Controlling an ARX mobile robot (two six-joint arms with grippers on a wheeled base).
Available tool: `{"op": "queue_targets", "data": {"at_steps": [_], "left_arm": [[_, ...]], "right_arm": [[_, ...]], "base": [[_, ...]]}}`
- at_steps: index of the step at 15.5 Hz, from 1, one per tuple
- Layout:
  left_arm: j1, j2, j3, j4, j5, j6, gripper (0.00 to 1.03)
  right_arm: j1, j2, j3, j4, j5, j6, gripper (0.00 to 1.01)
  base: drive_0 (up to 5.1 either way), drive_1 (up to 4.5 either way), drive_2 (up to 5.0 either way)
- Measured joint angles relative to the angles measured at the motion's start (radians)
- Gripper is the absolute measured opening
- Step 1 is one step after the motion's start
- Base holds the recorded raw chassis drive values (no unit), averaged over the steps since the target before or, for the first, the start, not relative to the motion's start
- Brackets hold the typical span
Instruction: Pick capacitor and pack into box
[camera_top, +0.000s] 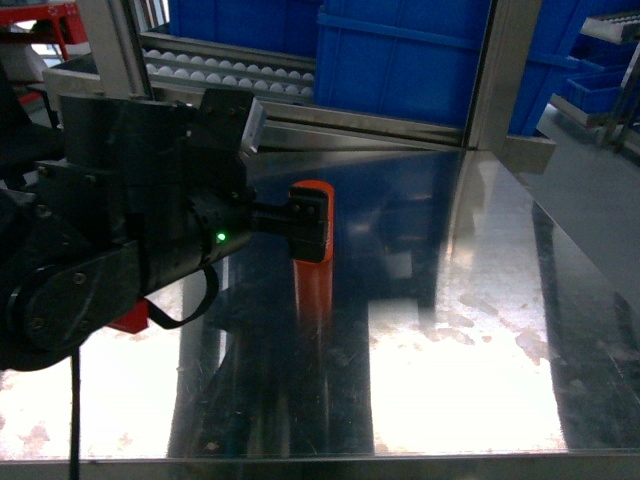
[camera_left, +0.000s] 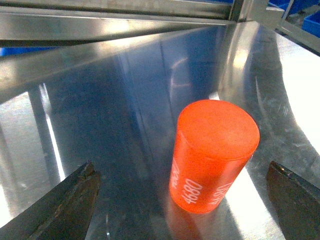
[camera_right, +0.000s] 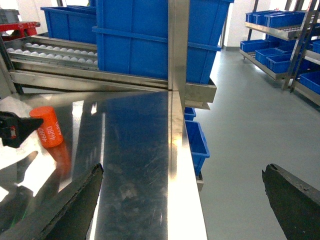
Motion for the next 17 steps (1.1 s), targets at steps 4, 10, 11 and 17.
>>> {"op": "queue_targets", "data": {"at_steps": [4, 10, 11, 17], "left_arm": [[-0.031, 0.145, 0.190, -0.036, -0.017, -0.012, 0.98], [-0.038, 0.230, 0.283, -0.076, -0.060, -0.027, 0.61], [-0.038, 0.230, 0.283, -0.078, -0.060, -0.026, 0.50], [-0.001, -0.341, -0.230, 0.195, -0.180, 0.006, 0.44]], "right_arm": [[0.000, 0.000, 0.000, 0.000, 0.000, 0.000, 0.98], [0.000, 0.000, 0.000, 0.000, 0.000, 0.000, 0.98], [0.000, 0.000, 0.000, 0.000, 0.000, 0.000, 0.98], [0.000, 0.000, 0.000, 0.000, 0.000, 0.000, 0.98]], "base": [[0.0, 0.00, 0.0], [0.0, 0.00, 0.0], [0.0, 0.00, 0.0], [0.0, 0.00, 0.0]]}}
